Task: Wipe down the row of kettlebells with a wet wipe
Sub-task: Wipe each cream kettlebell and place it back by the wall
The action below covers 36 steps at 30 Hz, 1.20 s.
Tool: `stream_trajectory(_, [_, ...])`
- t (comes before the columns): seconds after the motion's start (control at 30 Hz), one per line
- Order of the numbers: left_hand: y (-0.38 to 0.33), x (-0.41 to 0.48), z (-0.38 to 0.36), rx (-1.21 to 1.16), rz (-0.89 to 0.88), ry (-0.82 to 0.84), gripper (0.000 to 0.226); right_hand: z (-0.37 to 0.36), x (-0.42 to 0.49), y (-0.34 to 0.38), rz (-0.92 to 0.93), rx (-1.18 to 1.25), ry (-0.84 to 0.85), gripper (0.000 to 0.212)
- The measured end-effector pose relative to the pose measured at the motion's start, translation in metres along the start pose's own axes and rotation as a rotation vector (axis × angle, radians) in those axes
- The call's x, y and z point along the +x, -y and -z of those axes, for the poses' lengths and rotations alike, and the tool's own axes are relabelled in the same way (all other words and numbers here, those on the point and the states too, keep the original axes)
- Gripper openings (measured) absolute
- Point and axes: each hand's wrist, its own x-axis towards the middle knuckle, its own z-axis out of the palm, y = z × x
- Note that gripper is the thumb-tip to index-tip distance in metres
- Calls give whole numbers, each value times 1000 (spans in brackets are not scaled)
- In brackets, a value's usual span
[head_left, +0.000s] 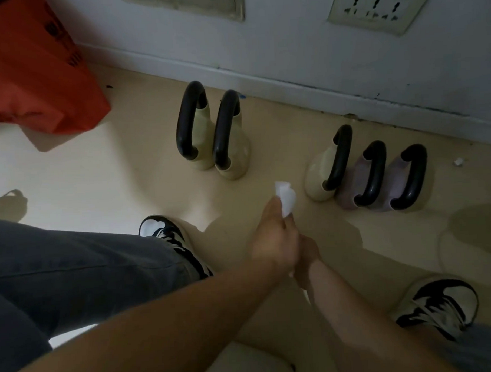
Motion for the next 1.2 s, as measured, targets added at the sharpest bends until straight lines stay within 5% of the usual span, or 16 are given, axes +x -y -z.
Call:
stream_trajectory(0.07, [-13,42,6,-34,153,106,48,-5,-5,6,-21,8,72,15])
stream_trajectory(0.17, [-17,58,10,-146,254,159,48,1,1,3,-18,-23,73,42])
stream_trajectory(0.27, [-15,10,17,-242,256,113,51,2,-6,3,-36,-21,67,28])
stream_trajectory(0.37, [20,-55,9,-209,9,43,41,5,-8,11,-239,268,117,41])
stream_trajectory(0.47, [47,-88,-7,-57,-199,-82,59,8,-3,14,-453,534,93,57])
stream_trajectory(0.57, [25,-59,-2,-100,-194,-72,54,1,7,4,-309,344,30,68])
stream_trajectory(0.7, [-15,26,12,-179,193,83,55,0,0,1,-40,59,42,33])
stream_trajectory(0.77, [-25,52,15,-228,262,152,49,-1,5,0,-17,4,43,43])
stream_trajectory(1.0, [-1,-1,14,-427,286,123,39,-4,-1,-1,-27,25,26,53])
stream_trajectory(1.2, [57,-72,24,-43,207,84,32,-13,-6,1,-9,28,-57,47])
